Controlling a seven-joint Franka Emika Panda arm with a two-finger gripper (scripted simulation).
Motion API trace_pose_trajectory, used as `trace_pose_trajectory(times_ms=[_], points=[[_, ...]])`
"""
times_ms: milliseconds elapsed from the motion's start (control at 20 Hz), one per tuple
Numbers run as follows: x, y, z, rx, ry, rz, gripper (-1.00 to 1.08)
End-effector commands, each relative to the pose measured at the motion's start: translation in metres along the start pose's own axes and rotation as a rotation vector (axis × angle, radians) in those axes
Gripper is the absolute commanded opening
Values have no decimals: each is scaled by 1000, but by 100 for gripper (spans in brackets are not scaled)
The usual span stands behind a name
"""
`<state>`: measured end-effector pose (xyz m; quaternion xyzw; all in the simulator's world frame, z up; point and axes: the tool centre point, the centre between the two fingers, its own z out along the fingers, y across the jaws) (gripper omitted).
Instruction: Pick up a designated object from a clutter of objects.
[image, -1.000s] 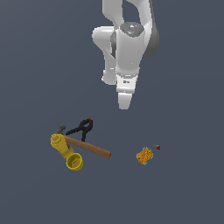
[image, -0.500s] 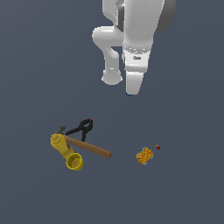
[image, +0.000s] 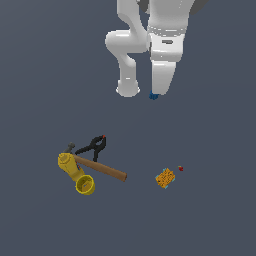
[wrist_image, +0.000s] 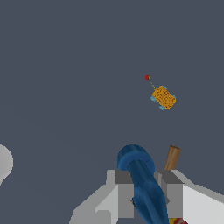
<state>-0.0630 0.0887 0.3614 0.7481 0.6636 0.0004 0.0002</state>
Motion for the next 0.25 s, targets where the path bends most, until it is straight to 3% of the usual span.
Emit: trace_pose_trajectory(times_ms=[0,200], points=[[2,1,-7,1,0,0,-100],[2,2,-10,1,-1,1,-100]])
